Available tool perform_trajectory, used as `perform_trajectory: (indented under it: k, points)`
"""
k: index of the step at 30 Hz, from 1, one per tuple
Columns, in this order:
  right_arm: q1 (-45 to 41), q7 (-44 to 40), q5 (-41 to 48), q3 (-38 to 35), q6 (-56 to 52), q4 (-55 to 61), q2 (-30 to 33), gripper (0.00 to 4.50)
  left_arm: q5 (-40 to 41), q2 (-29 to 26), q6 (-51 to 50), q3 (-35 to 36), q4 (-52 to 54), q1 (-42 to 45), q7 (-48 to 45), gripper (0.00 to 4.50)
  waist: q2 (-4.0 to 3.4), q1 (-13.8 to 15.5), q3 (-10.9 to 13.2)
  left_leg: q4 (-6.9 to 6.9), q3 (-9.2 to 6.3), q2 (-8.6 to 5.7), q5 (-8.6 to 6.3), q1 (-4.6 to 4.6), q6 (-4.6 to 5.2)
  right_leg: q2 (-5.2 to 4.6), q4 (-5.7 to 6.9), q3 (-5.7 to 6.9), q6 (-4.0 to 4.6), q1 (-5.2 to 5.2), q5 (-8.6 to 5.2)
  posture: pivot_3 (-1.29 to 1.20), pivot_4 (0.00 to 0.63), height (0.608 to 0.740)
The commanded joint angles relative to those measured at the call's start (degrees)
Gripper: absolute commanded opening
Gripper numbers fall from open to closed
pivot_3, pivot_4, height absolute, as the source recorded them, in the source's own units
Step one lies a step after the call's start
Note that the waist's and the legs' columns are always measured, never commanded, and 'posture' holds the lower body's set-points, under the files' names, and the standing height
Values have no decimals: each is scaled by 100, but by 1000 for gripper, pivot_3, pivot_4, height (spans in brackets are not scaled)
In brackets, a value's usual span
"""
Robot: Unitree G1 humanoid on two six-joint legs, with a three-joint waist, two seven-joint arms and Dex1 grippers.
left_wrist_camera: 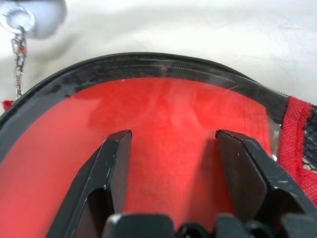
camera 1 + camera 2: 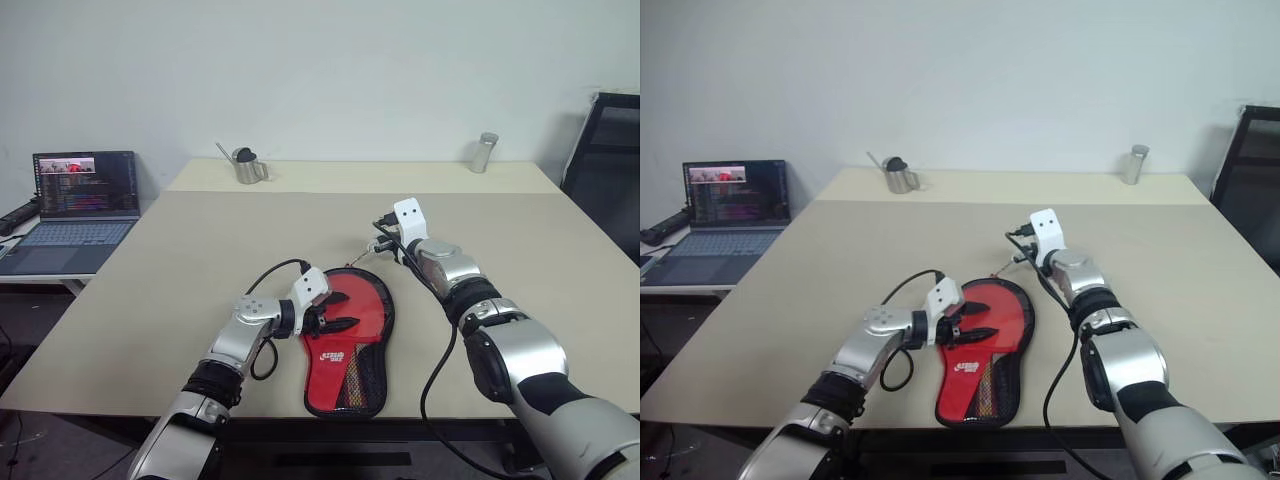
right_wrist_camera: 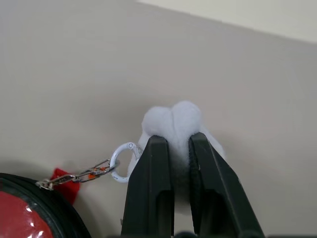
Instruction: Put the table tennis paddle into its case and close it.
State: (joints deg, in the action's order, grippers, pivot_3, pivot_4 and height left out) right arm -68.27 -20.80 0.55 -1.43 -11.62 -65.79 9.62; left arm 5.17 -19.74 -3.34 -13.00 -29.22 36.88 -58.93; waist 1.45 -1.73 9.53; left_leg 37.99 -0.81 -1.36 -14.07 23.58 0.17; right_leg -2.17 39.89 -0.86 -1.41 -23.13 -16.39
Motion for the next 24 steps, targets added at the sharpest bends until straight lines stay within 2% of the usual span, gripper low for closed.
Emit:
perform_trajectory:
  k: [1, 9, 16, 24]
  points:
    - [232, -93, -70, 62, -297, 910, 308, 44, -246, 99, -89, -302, -272, -164, -90, 2946, -1, 13, -1, 0, 0, -1, 0, 0, 0, -1, -1, 0, 0, 0, 0, 0, 150, 740]
    - [1394, -355, 34, 173, -1672, 3307, 691, 44, -274, 204, 6, -309, -520, -98, -161, 2946, -16, 52, -10, 1, -5, -7, -1, 6, 1, -5, -12, 4, 0, 5, 0, 0, 150, 740]
    - [2139, -508, 193, 256, -2766, 4926, 853, 44, -368, 220, 119, -364, -731, -21, -274, 2946, -40, 72, -26, 4, -7, -8, -1, 5, 2, -3, -11, 6, -1, 7, 0, 0, 150, 740]
    - [3345, -663, 613, 112, -4296, 7117, 1240, 44, -236, 469, -191, -298, -1044, 187, -511, 2946, -41, 158, -27, 1, -14, -9, -3, 7, 6, -1, -37, 14, -1, 20, -1, 0, 150, 740]
